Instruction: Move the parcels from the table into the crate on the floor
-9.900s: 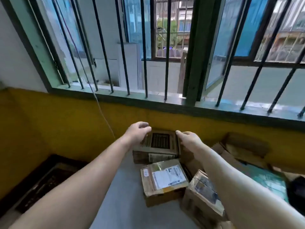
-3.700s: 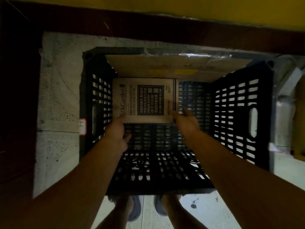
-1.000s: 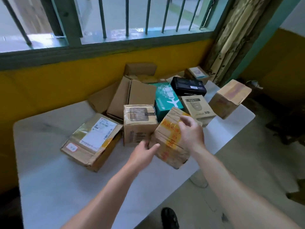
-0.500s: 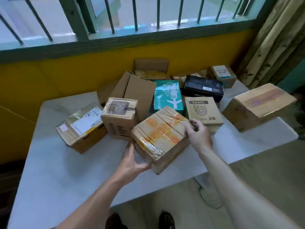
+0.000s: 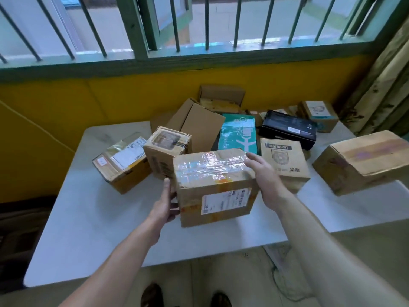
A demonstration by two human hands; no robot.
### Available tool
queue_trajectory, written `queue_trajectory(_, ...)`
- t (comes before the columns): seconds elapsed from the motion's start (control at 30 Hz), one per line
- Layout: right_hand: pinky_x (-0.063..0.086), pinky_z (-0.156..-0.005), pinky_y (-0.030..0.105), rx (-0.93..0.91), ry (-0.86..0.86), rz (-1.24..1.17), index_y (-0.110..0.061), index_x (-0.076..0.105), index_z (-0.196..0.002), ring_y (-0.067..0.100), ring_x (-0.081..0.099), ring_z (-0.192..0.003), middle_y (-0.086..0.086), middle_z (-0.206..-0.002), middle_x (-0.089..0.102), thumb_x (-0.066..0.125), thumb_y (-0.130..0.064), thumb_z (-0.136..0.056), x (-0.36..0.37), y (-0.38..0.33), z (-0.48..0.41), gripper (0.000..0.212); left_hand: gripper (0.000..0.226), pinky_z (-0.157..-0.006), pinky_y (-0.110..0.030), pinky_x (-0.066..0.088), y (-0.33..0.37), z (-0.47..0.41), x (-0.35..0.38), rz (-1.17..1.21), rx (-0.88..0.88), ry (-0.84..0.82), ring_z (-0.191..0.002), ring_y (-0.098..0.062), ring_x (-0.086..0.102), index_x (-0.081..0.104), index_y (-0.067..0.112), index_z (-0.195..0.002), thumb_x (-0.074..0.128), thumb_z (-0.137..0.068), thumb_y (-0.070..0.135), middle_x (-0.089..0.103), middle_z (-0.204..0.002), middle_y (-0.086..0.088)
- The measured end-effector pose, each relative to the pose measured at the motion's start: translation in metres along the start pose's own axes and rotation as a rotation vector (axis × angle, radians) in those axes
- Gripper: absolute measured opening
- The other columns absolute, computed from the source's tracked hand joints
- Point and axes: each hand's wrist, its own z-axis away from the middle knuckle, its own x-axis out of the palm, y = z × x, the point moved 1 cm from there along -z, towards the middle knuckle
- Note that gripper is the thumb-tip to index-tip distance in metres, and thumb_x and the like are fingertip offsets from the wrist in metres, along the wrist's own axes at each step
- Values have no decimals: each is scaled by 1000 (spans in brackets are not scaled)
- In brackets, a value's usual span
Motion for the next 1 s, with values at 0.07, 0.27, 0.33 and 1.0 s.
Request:
queue_trajectory(0.07, 60, -78, 38, 95, 17, -21, -33, 56, -116, 20, 74, -92, 0, -103, 75, 54, -45, -95, 2, 1, -1, 24, 79, -105, -43, 40, -2, 1, -1, -53, 58, 34, -114, -26, 58, 66, 27, -118, 20, -79, 79, 65, -124, -9)
queue_trajectory(0.27, 58, -67, 32, 181, -63, -194, -29, 66, -116, 20, 75, -89, 2, -102, 77, 50, -49, -96, 6, -4, 2, 32, 73, -115, -53, 32, -4, 7, 2, 51, 162, 0, -125, -17, 53, 52, 35, -133, 21, -82, 77, 62, -128, 0)
queue_trajectory(0.33, 56, -70, 33, 108, -79, -195, -33, 66, -116, 17, 75, -91, -1, -104, 77, 44, -54, -97, 6, -6, 4, 36, 74, -114, -52, 34, -1, 7, 3, 59, 148, -9, -125, -17, 51, 53, 39, -134, 19, -82, 78, 64, -125, 3)
queue_trajectory(1.0, 54, -91, 57, 154, -170, -236, -14, 65, -126, 36, 68, -107, 15, -116, 72, 49, -48, -95, 1, -39, 28, 49, 42, -102, -54, 48, 54, 19, 0, 522, 599, -21, -131, -30, 53, 42, 26, -147, 33, -107, 32, 48, -149, -10)
